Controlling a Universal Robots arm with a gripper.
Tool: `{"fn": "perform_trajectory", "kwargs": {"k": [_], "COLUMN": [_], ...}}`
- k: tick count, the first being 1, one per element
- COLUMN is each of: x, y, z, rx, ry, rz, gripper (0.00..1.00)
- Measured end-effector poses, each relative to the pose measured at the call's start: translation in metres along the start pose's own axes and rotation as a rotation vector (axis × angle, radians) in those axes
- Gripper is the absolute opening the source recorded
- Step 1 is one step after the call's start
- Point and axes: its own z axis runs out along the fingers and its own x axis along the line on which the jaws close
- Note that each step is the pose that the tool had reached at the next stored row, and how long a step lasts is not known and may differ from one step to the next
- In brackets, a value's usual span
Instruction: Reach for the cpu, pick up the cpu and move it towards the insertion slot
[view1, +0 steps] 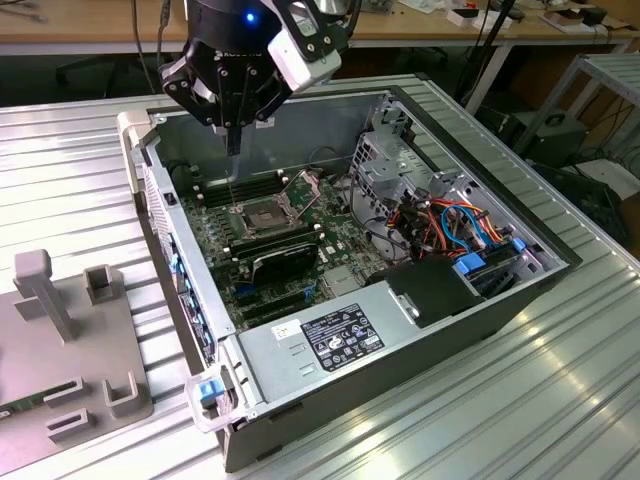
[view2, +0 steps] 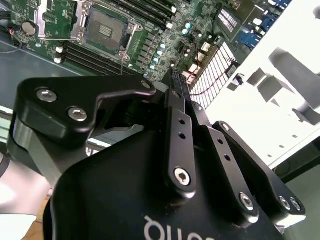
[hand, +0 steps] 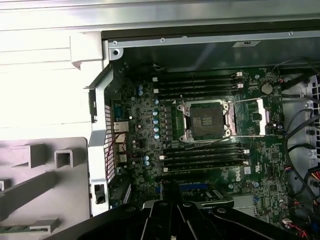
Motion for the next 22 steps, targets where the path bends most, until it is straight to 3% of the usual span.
{"fn": "perform_trajectory", "kwargs": {"k": [22], "x": [0.0163], "y": [-0.0013], "z": [0.0014], "rx": [0.0002], "ry": [0.0035], "rz": [0.0], "gripper": [0.11]}}
